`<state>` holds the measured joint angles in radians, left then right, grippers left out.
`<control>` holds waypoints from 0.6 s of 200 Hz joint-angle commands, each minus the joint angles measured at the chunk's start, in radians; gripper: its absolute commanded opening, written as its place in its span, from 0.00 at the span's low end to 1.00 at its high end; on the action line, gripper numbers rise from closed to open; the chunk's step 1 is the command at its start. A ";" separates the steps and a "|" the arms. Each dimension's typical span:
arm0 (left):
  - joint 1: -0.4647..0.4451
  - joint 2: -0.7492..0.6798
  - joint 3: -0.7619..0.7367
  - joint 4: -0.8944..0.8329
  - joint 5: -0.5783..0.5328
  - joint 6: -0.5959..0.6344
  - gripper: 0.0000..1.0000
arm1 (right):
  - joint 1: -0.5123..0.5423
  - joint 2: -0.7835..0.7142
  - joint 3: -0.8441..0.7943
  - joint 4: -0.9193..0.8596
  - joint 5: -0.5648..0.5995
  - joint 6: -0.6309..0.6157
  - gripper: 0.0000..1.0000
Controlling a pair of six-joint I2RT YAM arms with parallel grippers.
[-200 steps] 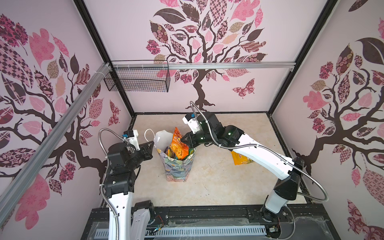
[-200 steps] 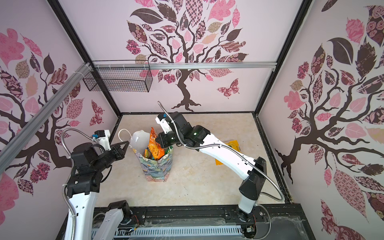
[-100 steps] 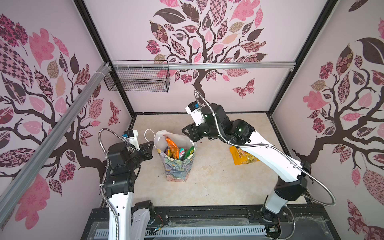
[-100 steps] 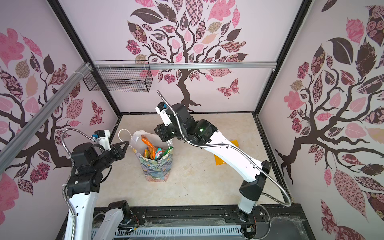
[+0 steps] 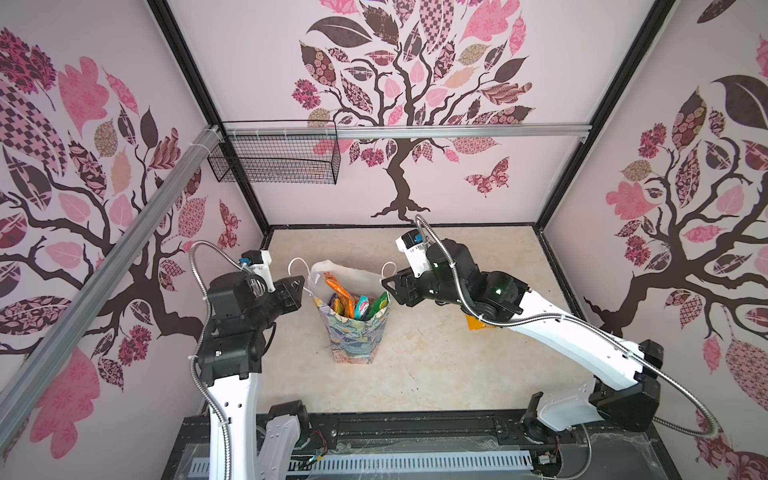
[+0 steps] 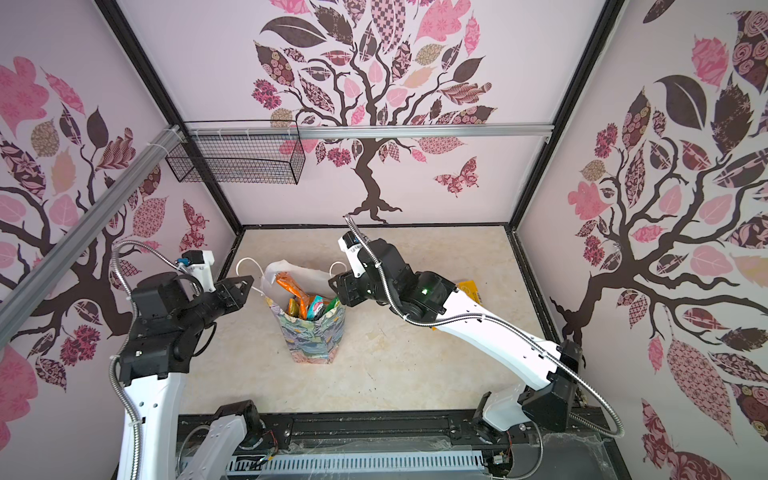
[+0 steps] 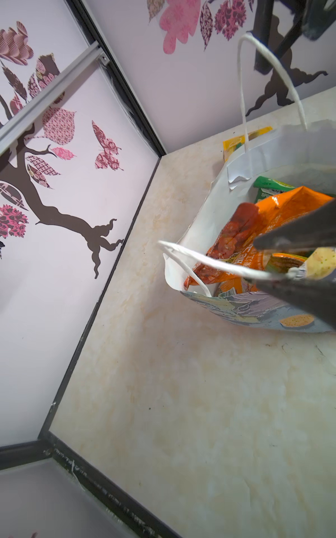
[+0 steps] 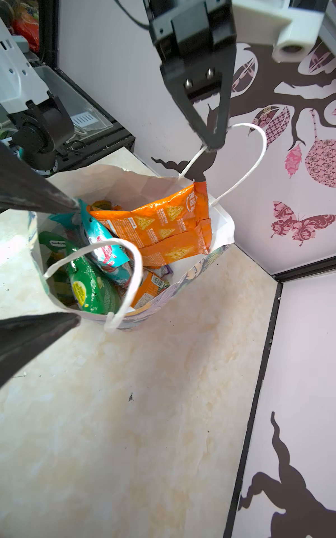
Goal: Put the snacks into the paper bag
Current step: 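Draw the right gripper back from the bag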
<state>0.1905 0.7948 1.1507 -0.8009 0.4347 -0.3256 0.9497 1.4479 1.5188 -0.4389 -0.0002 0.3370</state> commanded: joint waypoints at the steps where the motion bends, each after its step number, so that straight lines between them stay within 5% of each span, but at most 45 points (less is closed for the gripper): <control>1: 0.002 -0.002 0.167 -0.151 -0.027 0.041 0.33 | 0.003 0.029 0.002 0.092 0.003 0.001 0.57; 50: -0.016 0.022 0.322 -0.372 0.033 0.084 0.45 | 0.003 0.104 0.072 0.045 0.066 -0.040 0.50; 97: -0.132 0.032 0.359 -0.457 0.019 0.073 0.49 | 0.003 0.134 0.162 0.038 0.083 -0.073 0.06; 120: -0.194 0.056 0.364 -0.474 -0.013 0.065 0.45 | 0.004 0.120 0.144 0.086 0.084 -0.076 0.00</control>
<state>0.0448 0.8333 1.4693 -1.2240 0.4461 -0.2623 0.9497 1.5826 1.6264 -0.4194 0.0593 0.2829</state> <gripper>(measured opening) 0.467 0.044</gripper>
